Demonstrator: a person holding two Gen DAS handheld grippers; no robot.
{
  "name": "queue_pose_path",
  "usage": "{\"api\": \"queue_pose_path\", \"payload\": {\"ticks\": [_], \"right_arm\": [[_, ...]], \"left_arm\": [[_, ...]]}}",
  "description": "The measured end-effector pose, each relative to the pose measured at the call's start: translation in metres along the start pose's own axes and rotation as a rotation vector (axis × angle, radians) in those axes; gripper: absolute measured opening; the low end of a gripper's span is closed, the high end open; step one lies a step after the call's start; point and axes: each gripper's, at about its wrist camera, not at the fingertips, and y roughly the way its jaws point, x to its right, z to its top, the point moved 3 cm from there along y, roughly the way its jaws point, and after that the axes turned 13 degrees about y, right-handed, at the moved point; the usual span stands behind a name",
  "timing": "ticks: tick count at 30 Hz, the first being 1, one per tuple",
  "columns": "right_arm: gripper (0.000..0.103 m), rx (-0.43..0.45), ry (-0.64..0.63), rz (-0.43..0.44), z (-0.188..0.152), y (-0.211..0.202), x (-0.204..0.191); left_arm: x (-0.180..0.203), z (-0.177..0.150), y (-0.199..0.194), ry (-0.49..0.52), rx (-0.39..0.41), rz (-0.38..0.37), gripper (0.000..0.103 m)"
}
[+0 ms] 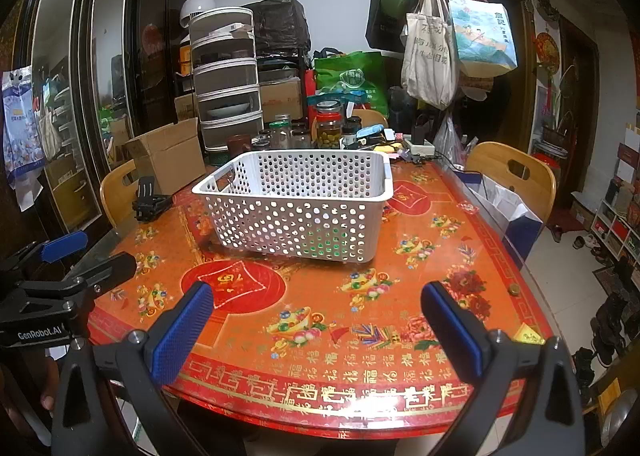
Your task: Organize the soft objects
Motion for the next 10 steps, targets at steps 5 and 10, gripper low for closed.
{"api": "queue_pose_path", "payload": {"ticks": [5,10], "right_arm": [[0.103,-0.002,-0.002,-0.001,-0.0013,0.0012,-0.001],[0.103,-0.002,-0.002,-0.001,-0.0013,0.0014,-0.0013]], "left_arm": [[-0.0007,0.0002,0.0005,-0.005,0.006,-0.011,0.103],[-0.0009,-0.0009,0.0003,-0.008,0.009,-0.011,0.103]]}}
